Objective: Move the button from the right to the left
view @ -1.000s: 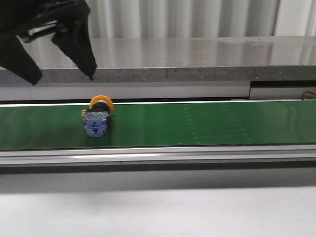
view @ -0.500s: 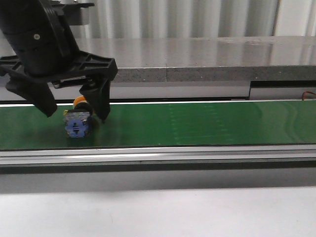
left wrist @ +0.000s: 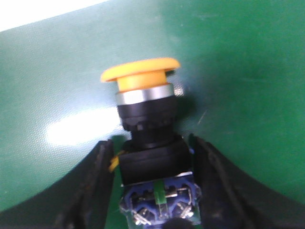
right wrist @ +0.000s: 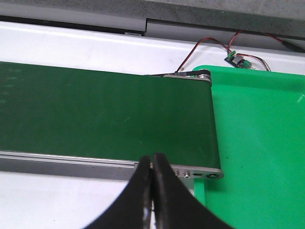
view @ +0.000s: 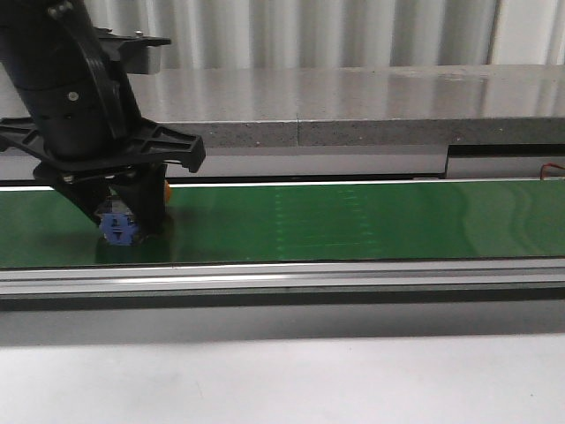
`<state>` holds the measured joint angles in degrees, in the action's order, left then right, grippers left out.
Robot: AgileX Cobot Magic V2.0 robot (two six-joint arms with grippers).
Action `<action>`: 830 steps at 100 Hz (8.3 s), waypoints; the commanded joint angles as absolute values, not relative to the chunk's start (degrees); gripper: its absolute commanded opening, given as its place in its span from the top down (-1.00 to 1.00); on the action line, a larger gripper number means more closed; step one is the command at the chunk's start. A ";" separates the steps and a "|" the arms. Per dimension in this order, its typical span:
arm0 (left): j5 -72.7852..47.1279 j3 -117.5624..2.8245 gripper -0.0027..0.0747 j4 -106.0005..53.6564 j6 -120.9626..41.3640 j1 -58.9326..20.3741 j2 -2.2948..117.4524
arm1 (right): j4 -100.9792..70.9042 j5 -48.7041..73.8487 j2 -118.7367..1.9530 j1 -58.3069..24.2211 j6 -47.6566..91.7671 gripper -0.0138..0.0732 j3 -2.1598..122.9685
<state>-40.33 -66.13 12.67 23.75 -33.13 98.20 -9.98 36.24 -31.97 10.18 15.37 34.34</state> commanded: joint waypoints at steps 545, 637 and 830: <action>-16.85 -30.09 0.98 -8.09 -10.08 0.40 27.92 | -10.56 32.33 -31.85 10.42 15.58 0.84 35.82; -3.28 -0.73 0.98 2.97 3.69 -0.07 -1.77 | -10.56 32.33 -31.85 10.42 15.58 0.84 35.82; -1.55 1.28 0.98 2.76 3.69 0.52 -2.31 | -11.36 9.55 -26.51 0.54 13.34 0.84 22.93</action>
